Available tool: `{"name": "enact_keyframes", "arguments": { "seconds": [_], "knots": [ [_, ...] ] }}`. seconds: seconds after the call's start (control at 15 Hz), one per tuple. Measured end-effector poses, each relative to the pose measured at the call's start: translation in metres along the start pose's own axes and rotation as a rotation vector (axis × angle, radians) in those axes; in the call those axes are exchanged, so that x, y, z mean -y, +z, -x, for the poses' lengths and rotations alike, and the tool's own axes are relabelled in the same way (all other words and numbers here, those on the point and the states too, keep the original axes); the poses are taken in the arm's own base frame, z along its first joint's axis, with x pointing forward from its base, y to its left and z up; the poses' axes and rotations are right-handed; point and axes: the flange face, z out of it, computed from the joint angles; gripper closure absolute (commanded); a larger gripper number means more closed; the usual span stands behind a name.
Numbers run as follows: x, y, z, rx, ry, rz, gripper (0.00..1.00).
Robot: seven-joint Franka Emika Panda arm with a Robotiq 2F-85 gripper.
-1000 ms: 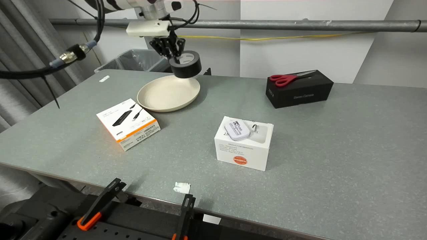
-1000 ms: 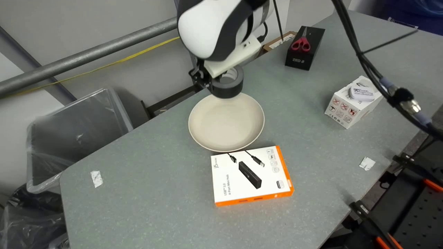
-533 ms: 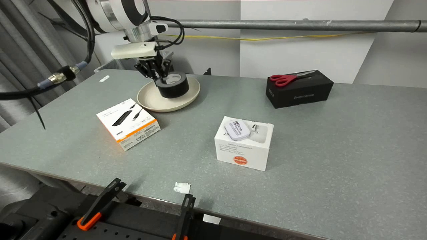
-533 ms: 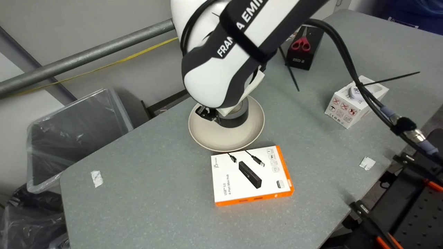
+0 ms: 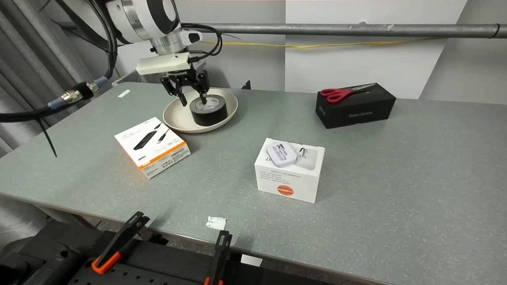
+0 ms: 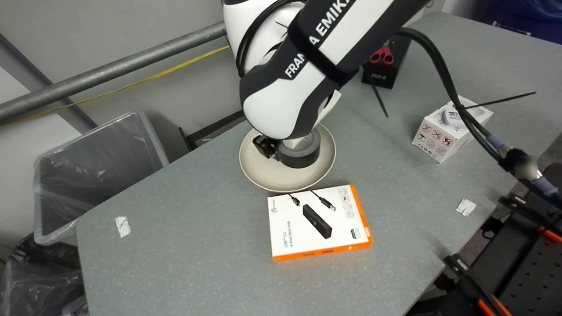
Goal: Put the tape on the plate
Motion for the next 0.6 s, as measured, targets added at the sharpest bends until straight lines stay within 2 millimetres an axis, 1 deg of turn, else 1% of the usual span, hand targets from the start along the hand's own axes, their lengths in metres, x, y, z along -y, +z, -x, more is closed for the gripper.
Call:
{"name": "enact_keyframes", "arguments": {
  "seconds": [0.6],
  "knots": [
    [-0.0034,-0.0037,-0.0042,-0.008,0.008,0.006,0.0]
  ]
}}
